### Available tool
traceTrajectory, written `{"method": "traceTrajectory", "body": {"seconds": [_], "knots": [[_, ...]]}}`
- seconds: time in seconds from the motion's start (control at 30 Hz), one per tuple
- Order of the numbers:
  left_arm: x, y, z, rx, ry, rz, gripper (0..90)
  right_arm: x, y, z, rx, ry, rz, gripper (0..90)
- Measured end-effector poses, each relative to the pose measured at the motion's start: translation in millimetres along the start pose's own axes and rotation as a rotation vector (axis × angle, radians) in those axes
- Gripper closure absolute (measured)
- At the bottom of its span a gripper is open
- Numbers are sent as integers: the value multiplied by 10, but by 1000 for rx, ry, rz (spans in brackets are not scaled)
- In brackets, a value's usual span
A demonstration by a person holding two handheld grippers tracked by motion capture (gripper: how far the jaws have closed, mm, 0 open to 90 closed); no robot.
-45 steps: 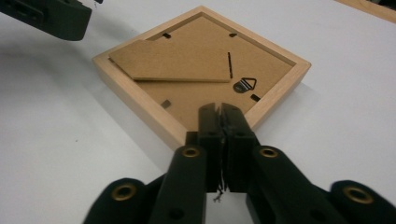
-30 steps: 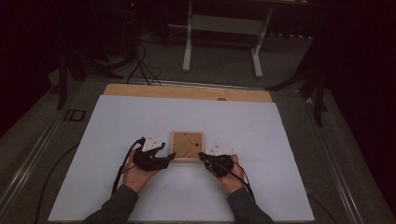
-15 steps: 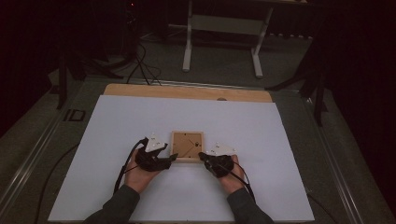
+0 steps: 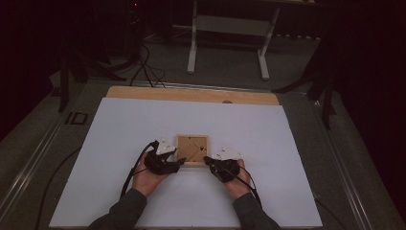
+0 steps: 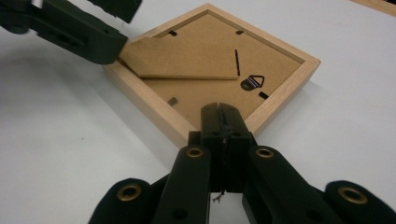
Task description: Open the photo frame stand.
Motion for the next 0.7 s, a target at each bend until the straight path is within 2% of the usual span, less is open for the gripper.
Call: {"method": "traceTrajectory", "body": {"seconds": [0.7], "knots": [[-241,32,34,7,-44,-3,469,0,-2,-1,1,1,-1,898]]}}
Point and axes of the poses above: each handheld gripper's, and its own axes: x roughly backward along the jaws, z roughly out of its top, y roughly to its right, the point moved 3 cm from there along -x, roughly forward along the jaws, and after that the axes turned 13 degrees about y, right-handed, at the moved point
